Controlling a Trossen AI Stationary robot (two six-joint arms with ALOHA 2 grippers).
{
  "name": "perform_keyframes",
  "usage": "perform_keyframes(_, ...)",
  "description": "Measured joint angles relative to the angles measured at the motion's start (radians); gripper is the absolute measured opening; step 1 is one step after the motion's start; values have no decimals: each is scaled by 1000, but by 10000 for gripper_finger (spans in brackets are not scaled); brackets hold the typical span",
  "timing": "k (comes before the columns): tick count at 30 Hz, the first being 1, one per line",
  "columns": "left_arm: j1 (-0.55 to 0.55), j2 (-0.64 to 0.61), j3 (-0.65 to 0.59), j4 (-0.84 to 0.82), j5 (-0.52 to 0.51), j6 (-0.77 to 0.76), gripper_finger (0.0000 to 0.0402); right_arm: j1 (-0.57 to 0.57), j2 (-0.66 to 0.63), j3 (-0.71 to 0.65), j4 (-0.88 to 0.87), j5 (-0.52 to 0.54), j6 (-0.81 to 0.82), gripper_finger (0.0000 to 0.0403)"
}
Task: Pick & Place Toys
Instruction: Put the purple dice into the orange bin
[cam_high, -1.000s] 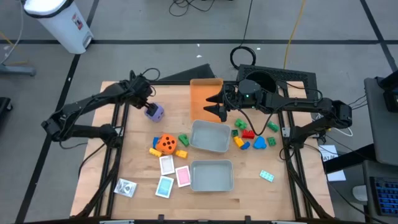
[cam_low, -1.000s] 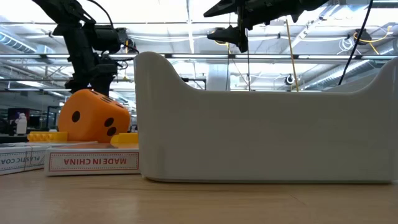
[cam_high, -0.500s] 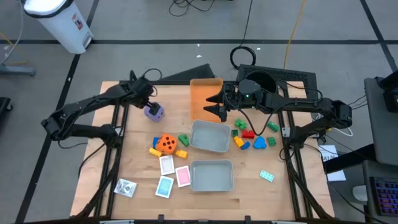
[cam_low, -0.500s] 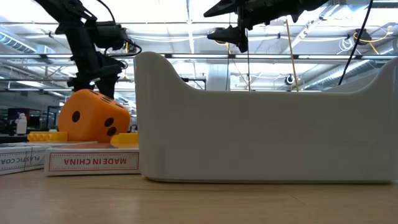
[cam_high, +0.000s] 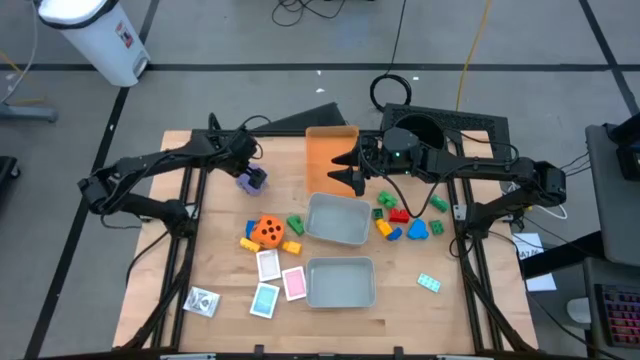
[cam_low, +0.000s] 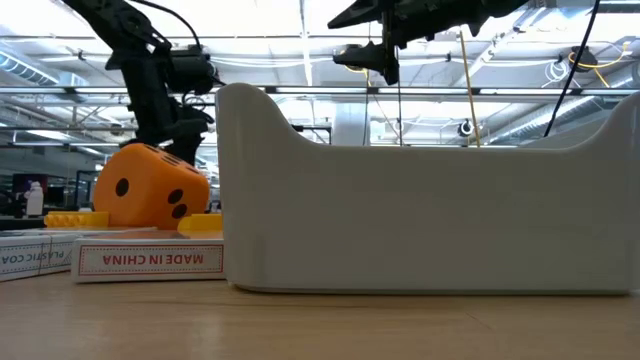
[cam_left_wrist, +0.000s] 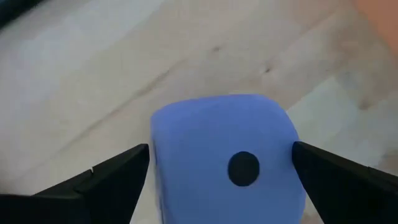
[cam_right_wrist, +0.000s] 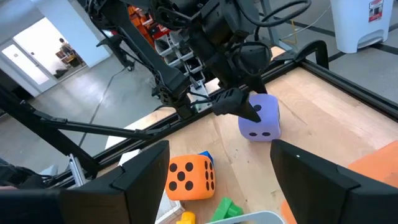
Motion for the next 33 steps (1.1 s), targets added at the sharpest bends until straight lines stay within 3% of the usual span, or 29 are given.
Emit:
perform_keyframes(22, -70, 26, -2, 22, 40, 3, 400, 0, 0, 0, -18, 0, 0, 266)
perform_keyframes(33, -107, 26, -1, -42, 51, -8, 399, 0, 0, 0, -20, 0, 0, 265)
